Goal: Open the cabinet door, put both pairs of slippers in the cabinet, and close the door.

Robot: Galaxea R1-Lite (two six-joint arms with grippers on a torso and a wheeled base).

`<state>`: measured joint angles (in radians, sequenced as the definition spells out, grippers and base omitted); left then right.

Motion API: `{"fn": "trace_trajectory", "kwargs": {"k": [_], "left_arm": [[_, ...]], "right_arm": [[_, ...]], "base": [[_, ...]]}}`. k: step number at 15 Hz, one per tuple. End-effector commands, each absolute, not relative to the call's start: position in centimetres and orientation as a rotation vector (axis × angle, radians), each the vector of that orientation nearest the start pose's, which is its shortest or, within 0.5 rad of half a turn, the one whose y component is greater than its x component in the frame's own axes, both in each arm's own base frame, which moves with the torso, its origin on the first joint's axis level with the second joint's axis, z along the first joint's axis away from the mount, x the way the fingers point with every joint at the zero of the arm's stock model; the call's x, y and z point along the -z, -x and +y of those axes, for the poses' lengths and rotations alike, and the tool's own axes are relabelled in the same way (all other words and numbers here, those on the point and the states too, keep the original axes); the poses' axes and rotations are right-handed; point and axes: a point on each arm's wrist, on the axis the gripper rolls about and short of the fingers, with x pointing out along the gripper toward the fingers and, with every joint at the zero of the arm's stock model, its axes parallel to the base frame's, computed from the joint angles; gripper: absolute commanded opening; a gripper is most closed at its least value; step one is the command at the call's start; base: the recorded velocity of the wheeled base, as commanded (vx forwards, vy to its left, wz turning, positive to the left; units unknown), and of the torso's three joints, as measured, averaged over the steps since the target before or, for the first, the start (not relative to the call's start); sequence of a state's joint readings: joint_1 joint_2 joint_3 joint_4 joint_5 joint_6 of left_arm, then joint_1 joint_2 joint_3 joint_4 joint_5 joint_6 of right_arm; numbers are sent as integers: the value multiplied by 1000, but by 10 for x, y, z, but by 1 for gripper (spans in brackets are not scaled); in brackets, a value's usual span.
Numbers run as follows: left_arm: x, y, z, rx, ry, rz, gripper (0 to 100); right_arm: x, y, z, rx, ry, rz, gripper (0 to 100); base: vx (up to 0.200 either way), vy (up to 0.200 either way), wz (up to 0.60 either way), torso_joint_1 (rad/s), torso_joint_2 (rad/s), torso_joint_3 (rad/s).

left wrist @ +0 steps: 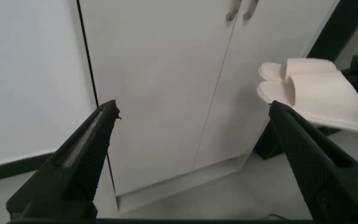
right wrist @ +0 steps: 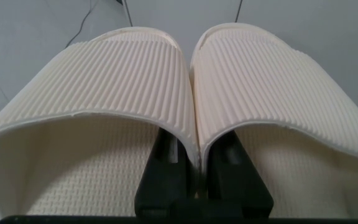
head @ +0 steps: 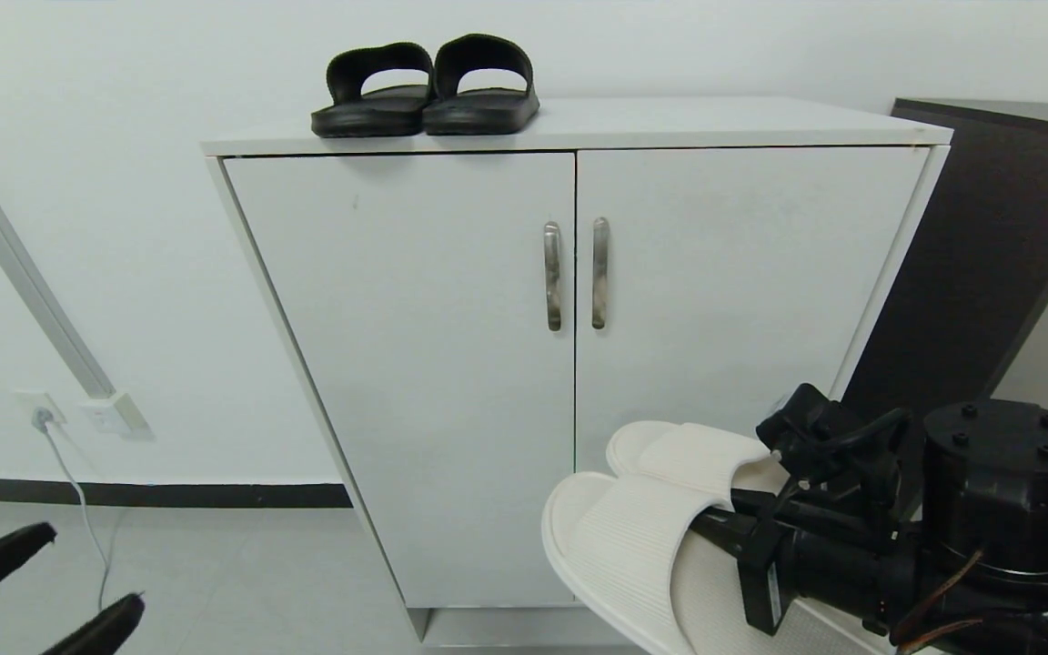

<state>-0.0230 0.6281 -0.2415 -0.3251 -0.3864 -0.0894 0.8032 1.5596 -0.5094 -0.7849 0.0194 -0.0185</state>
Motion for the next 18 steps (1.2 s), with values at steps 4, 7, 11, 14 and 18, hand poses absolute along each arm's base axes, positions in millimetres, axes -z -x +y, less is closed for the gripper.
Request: {"fn": "trace_trajectory", "kwargs": {"k": [4, 7, 11, 14, 18], "left_arm": [[-224, -109, -22, 518, 93, 57, 100], [-247, -122, -47, 691, 88, 33, 100], [-259, -152, -90, 870, 121, 99, 100], [-262, -173, -122, 955, 135, 147, 100], [-274, -197, -146, 1134, 135, 146, 100]], "right_arm": [[-161, -170, 180, -829, 120, 237, 0], [-162, -170, 179, -826, 115, 229, 0], [-160, -168, 178, -827, 117, 235, 0], [-158, -164, 181, -847, 127, 244, 0], [-148, -158, 180, -940, 121, 294, 0]], "base": [[0, 0, 0, 0, 0, 0], [0, 0, 0, 0, 0, 0], [0, 0, 0, 0, 0, 0], [0, 0, 0, 0, 0, 0], [0, 0, 0, 0, 0, 0]]}}
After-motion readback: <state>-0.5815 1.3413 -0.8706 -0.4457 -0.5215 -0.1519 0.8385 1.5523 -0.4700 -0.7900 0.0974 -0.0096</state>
